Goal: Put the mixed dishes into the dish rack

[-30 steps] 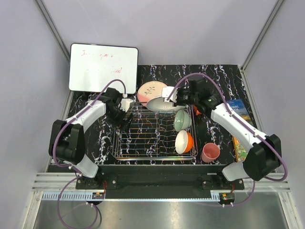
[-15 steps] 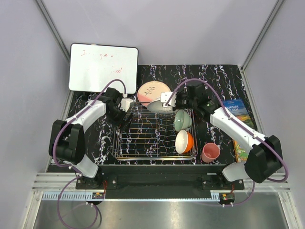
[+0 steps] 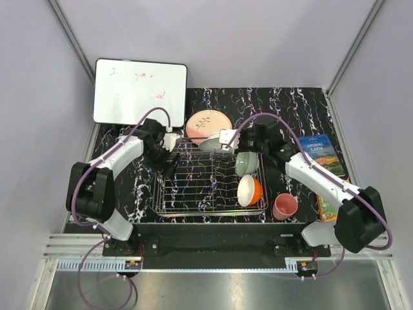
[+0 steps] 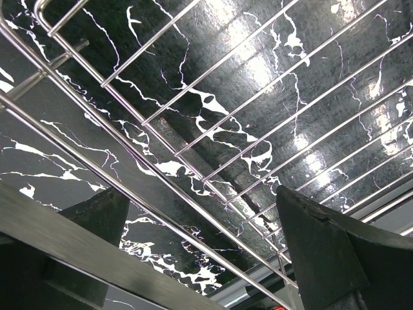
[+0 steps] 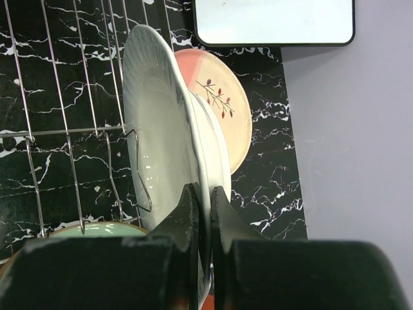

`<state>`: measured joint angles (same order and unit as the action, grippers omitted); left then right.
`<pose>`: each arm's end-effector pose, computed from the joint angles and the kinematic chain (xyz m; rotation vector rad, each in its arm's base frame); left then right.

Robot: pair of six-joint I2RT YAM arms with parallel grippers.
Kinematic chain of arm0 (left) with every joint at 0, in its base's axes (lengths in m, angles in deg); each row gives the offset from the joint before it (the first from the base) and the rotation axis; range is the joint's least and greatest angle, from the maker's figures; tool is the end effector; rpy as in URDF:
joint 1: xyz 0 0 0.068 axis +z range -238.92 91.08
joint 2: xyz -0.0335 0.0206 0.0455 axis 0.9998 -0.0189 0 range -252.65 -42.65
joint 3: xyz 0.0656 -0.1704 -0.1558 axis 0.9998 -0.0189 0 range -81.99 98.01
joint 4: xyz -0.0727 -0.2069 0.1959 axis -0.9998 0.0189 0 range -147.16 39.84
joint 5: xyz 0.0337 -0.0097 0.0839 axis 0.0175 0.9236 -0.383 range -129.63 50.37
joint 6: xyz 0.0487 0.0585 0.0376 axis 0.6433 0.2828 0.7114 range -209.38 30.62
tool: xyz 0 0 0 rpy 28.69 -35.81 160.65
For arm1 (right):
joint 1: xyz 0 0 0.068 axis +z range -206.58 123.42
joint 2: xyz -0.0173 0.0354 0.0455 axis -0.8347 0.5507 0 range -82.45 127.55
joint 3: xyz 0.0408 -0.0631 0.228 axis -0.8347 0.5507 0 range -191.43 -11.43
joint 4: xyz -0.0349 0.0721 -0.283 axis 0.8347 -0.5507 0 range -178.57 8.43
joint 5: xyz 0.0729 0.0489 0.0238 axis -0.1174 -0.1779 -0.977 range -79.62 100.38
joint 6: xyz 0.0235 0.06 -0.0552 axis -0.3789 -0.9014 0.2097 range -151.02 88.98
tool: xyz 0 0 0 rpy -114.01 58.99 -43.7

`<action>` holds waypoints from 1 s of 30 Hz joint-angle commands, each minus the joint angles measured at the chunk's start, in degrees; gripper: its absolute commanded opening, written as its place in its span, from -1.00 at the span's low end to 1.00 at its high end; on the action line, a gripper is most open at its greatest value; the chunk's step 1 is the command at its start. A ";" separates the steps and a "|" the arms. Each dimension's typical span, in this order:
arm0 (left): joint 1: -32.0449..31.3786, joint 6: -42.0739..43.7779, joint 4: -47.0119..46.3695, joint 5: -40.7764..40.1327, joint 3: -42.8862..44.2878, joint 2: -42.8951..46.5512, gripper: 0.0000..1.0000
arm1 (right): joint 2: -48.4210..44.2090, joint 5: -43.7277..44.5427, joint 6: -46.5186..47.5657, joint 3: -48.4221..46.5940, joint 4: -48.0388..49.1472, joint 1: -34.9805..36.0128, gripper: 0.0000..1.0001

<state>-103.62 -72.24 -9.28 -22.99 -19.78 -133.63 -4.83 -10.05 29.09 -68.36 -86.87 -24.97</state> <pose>0.3151 -0.1048 0.1198 0.8361 2.7511 -0.4134 0.3124 0.2229 0.2325 -1.5775 1.2198 0.0412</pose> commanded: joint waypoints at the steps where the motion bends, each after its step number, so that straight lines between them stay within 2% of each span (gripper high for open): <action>1: -0.24 0.69 -1.12 -0.56 0.27 1.95 0.98 | 2.62 1.79 -6.32 3.49 -5.07 0.38 -0.87; 7: -0.24 0.87 -1.12 -0.65 -0.08 2.21 0.98 | 1.40 3.81 -9.93 5.33 -2.44 0.46 -0.59; 9: -0.24 0.78 -1.03 -0.47 -0.08 2.21 0.98 | 0.60 4.08 -10.63 6.12 -2.00 0.38 -0.10; 10: -0.24 0.70 -1.03 -0.47 0.01 2.21 0.98 | -0.36 4.69 -11.07 6.30 -1.91 0.38 0.98; 18: -0.24 1.31 -1.12 -0.29 -0.16 1.51 0.98 | -7.92 6.10 -15.55 5.95 -3.48 0.38 0.99; 25: -0.33 2.01 -0.86 -0.12 -0.69 1.59 0.98 | -13.11 9.08 -19.24 0.51 -7.27 0.38 0.99; 28: -0.33 2.89 -0.86 0.14 -1.22 2.65 0.98 | -13.99 17.58 -25.81 -2.39 -5.17 0.46 0.99; 29: -0.50 3.24 -0.94 0.75 -1.65 3.69 0.98 | -13.82 20.05 -30.97 -4.57 -3.59 0.38 0.99; 30: -1.03 3.68 -0.86 1.02 -2.01 4.23 0.98 | -13.03 27.21 -33.64 -5.81 -2.97 0.38 0.99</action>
<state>-103.62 -70.90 -9.43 -23.38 -20.19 -133.25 -17.09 1.16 8.05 -67.46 -93.89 -24.79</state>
